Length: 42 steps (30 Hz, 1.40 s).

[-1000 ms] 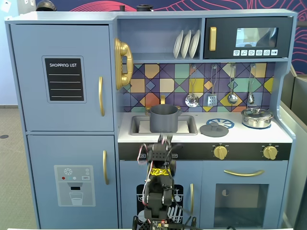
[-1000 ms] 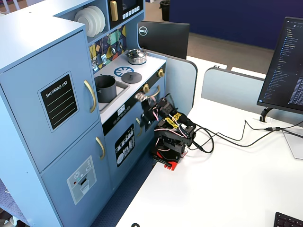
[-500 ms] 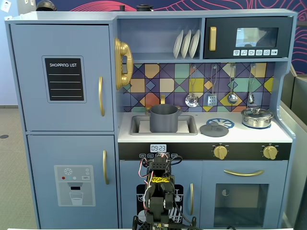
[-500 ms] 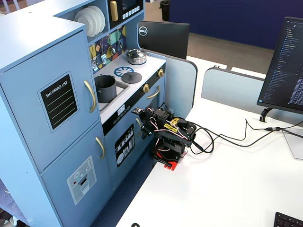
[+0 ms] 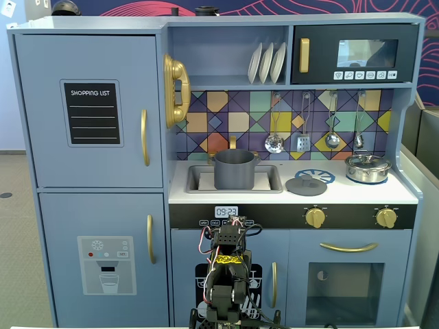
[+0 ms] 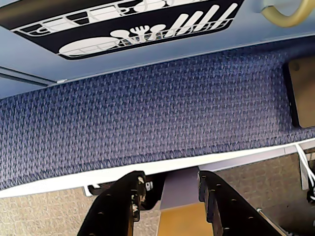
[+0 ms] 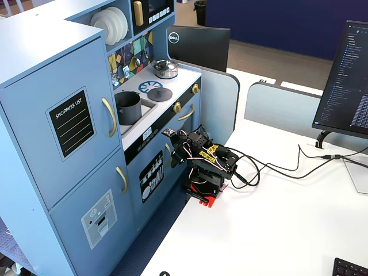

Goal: Take off the lid from the gray recipient and place it on the counter

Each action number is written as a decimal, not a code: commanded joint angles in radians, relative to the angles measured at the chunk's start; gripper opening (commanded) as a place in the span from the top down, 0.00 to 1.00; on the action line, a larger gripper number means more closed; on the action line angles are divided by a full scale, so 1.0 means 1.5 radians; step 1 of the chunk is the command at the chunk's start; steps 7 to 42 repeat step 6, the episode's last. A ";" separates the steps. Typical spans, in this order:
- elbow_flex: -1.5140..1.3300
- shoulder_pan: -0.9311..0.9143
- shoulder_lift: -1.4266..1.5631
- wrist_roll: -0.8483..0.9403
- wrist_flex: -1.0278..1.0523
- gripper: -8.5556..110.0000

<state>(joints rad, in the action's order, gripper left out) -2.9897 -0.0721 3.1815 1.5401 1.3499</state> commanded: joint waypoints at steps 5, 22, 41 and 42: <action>-0.008 -0.009 -0.002 -0.019 0.120 0.89; -0.008 -0.009 -0.002 -0.019 0.120 0.89; -0.008 -0.009 -0.002 -0.019 0.120 0.89; -0.008 -0.009 -0.002 -0.019 0.120 0.89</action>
